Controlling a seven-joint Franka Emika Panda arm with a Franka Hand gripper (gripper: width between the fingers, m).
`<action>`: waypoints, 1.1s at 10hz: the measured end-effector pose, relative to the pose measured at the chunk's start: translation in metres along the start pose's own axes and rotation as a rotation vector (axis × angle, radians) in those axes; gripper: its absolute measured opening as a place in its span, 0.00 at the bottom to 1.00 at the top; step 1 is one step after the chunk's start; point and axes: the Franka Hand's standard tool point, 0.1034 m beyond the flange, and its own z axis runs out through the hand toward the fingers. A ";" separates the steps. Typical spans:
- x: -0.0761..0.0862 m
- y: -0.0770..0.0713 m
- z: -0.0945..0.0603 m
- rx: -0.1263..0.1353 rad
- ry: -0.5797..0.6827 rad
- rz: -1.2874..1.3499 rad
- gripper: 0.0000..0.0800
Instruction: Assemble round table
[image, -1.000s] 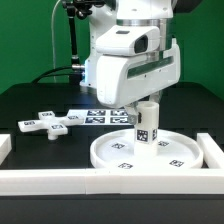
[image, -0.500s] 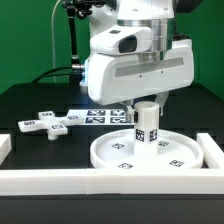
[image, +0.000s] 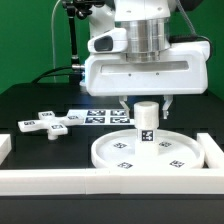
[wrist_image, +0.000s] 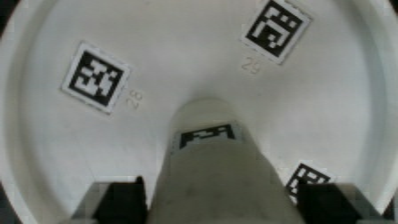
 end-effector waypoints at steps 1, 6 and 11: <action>-0.002 -0.001 0.000 -0.006 -0.009 0.063 0.51; -0.002 -0.004 0.000 0.021 -0.020 0.381 0.51; 0.001 -0.006 0.001 0.113 -0.065 0.998 0.51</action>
Offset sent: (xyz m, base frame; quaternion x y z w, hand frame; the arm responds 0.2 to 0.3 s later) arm 0.0000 0.0000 0.0000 0.0000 0.0000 0.1938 0.9810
